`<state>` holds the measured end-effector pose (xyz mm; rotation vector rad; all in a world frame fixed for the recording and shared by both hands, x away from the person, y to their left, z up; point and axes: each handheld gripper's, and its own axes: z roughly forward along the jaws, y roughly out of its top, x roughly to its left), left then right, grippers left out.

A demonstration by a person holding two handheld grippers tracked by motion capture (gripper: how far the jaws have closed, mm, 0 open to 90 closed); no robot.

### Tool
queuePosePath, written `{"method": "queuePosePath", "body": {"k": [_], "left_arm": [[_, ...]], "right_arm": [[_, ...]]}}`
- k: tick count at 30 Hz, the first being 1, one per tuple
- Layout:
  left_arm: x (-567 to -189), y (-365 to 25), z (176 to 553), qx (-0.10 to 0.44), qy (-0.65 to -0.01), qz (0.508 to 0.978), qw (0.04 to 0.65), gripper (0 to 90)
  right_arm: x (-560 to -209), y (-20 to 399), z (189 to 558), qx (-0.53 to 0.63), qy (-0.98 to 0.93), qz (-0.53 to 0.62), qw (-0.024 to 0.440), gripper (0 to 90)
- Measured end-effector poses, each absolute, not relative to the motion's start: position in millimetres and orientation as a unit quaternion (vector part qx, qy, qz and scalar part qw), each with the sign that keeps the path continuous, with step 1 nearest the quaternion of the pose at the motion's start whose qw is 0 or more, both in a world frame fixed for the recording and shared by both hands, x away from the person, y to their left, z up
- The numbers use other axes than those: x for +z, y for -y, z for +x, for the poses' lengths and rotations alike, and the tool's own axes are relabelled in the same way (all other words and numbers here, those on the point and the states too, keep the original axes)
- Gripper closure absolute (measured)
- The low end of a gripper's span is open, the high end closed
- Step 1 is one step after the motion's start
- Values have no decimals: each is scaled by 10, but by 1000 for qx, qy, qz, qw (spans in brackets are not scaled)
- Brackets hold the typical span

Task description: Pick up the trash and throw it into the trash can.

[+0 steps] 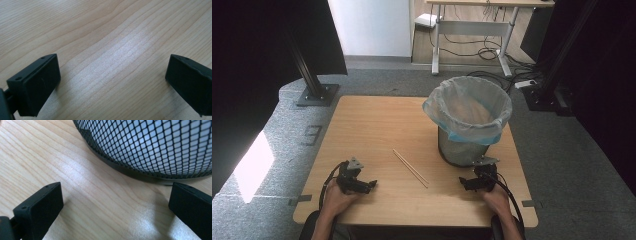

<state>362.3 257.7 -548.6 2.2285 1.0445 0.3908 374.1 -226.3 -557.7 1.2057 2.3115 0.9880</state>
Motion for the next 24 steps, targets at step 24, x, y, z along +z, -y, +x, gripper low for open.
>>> {"method": "queuePosePath", "body": {"k": [24], "left_arm": [[-5330, -2134, 3798, 131, -406, 844, 324, 0]], "right_arm": [[-5577, 2259, 3711, 348, -816, 425, 177, 0]]}}
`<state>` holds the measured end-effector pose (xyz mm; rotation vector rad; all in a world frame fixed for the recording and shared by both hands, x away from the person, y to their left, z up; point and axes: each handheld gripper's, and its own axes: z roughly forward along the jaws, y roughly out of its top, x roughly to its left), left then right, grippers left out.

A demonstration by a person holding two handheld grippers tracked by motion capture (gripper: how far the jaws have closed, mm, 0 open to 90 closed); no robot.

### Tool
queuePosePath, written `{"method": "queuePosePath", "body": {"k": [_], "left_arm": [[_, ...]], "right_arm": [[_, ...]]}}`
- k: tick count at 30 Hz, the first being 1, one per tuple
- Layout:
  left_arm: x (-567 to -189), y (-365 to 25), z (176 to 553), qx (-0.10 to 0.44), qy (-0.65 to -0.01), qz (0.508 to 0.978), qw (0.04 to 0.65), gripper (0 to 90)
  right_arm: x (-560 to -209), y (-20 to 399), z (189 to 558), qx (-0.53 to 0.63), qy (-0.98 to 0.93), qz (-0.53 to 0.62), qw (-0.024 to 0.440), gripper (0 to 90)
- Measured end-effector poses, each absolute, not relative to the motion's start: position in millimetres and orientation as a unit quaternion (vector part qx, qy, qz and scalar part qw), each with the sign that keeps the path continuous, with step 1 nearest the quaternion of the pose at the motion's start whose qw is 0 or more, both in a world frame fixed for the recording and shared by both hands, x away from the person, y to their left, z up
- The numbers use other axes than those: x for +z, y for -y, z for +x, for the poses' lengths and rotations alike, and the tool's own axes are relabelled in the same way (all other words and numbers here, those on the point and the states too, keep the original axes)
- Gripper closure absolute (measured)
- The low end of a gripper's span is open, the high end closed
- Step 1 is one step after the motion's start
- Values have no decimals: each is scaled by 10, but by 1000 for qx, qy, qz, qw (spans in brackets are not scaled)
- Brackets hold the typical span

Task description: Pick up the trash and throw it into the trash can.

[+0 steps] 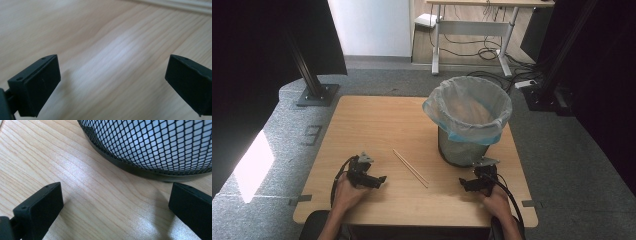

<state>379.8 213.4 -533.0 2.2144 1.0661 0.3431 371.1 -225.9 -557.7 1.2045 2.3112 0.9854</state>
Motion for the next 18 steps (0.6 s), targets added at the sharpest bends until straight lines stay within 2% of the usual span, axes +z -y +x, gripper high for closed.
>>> {"method": "queuePosePath", "body": {"k": [7, 18], "left_arm": [[-5294, -1750, 4036, 129, -395, 849, 326, 0], [-5288, -1405, 4219, 139, -406, 839, 335, 4]], "right_arm": [[-5577, 2252, 3701, 348, -816, 426, 177, 0], [-5577, 2245, 3694, 348, -816, 427, 177, 0]]}}
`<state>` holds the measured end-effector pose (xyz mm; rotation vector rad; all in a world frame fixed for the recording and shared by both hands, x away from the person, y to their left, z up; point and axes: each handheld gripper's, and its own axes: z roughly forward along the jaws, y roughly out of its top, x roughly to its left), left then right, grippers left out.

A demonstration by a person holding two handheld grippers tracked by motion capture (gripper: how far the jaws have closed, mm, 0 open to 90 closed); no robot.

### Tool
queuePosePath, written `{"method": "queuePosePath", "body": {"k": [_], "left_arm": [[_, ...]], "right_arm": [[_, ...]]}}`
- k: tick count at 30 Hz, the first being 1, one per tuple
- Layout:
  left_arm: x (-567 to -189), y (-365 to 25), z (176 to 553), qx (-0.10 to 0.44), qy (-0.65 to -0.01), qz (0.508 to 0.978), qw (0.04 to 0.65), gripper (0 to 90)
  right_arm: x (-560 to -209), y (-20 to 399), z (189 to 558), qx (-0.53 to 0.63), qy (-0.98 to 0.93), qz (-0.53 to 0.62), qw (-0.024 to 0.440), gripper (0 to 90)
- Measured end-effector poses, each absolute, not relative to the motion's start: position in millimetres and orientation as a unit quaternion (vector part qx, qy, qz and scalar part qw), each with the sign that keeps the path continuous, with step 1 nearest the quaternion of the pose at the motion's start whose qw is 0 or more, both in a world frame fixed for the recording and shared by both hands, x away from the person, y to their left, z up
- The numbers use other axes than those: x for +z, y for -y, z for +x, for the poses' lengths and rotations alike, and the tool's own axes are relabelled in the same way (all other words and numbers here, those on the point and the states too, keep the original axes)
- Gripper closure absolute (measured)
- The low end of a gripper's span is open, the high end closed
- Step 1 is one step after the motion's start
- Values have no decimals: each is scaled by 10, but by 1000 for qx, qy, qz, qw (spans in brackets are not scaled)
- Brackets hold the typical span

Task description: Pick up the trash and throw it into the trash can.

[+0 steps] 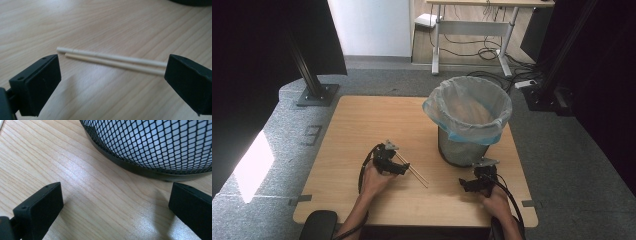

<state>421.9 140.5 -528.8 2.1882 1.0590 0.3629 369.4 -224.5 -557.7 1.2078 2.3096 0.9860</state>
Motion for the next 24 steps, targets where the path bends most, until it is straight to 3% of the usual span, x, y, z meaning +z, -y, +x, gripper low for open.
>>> {"method": "queuePosePath", "body": {"k": [7, 14, 24], "left_arm": [[-5428, -1338, 4254, 151, -407, 846, 309, 16], [-5435, -1454, 4216, 156, -410, 842, 314, 94], [-5363, -1335, 4306, 149, -421, 828, 339, 66]], "right_arm": [[-5577, 2240, 3688, 348, -817, 424, 176, 0], [-5577, 2236, 3684, 349, -818, 423, 175, 0], [-5577, 2235, 3683, 349, -818, 423, 175, 0]]}}
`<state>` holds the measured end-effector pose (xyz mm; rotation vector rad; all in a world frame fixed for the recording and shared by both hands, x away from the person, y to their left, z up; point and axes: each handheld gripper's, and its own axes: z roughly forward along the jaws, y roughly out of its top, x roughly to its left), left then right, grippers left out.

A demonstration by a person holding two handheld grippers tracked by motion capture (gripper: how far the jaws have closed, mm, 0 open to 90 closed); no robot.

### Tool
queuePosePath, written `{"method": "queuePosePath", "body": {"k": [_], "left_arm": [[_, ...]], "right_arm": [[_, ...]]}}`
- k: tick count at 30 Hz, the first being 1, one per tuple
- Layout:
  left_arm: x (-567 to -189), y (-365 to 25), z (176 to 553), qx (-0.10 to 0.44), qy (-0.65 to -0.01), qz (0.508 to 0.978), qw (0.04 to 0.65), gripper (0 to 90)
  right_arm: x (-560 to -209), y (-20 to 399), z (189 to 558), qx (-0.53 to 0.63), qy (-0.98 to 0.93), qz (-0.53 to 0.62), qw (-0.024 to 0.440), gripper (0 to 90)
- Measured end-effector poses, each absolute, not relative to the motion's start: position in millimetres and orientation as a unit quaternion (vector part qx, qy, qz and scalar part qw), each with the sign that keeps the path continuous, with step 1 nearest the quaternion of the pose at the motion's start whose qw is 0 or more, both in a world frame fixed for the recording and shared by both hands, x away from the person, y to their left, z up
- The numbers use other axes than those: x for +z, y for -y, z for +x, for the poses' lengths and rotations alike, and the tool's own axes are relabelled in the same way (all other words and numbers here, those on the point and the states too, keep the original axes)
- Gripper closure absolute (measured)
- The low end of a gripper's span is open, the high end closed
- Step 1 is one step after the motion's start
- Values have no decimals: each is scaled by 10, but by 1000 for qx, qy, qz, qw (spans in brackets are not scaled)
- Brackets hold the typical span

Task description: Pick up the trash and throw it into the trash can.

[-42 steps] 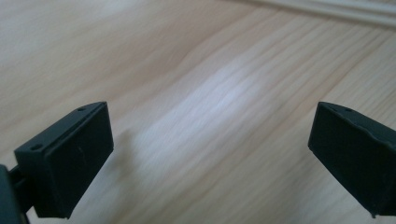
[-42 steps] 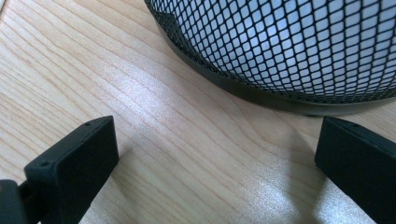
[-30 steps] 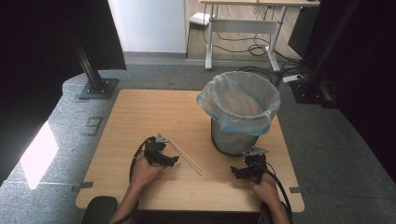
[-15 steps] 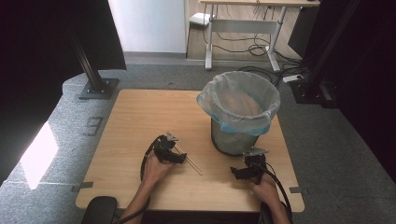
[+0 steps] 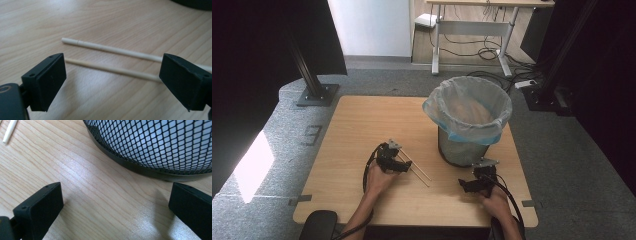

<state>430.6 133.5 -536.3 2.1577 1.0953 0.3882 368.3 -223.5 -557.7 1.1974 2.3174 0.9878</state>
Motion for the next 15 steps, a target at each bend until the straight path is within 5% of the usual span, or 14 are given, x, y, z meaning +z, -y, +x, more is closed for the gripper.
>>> {"method": "queuePosePath", "body": {"k": [6, 11, 12, 14, 15], "left_arm": [[-5463, -1321, 4294, 162, -432, 830, 314, 78], [-5418, -1476, 4221, 154, -423, 836, 313, 196], [-5389, -1580, 4204, 151, -420, 839, 311, 317], [-5379, -1630, 4200, 149, -418, 840, 312, 380], [-5362, -1719, 4202, 146, -417, 842, 310, 493]], "right_arm": [[-5577, 2232, 3680, 349, -818, 422, 175, 0], [-5577, 2231, 3678, 349, -819, 422, 175, 0], [-5577, 2231, 3677, 349, -819, 421, 175, 0], [-5577, 2230, 3677, 349, -819, 421, 175, 0], [-5577, 2230, 3676, 349, -819, 421, 175, 0]]}}
